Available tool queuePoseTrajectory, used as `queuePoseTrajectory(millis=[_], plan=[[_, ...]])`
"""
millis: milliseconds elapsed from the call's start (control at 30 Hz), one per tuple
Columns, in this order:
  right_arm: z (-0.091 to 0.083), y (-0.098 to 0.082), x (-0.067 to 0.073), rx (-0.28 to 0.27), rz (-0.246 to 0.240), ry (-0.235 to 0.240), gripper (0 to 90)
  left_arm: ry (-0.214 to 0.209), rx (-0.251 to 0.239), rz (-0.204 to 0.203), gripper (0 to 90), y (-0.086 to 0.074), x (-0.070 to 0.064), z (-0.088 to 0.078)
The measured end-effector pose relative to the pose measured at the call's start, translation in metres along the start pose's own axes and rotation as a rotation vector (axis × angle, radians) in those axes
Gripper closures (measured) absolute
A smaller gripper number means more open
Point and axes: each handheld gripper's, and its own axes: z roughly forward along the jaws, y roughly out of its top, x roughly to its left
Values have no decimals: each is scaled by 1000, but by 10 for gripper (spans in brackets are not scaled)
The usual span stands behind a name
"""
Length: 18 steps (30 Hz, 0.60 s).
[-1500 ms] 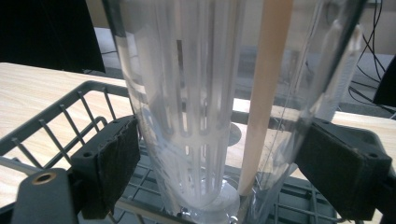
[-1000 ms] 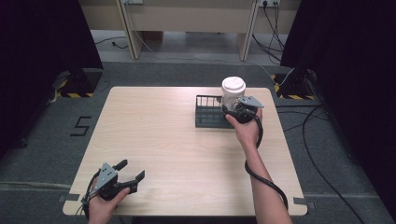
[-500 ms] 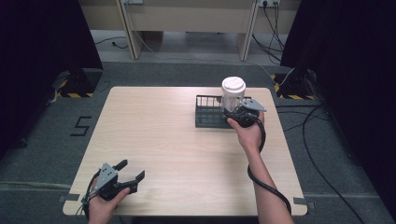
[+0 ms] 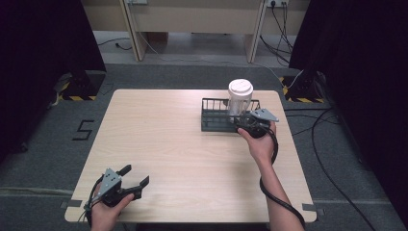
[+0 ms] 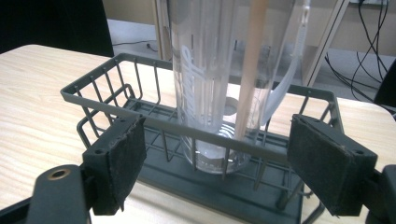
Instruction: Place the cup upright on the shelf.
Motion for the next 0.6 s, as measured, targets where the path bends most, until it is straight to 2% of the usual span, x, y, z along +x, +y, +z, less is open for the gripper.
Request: queuePoseTrajectory(millis=[600], plan=[[-25,-11,-5,-2,-9,7,254,11,2,6,146,0,0,0]])
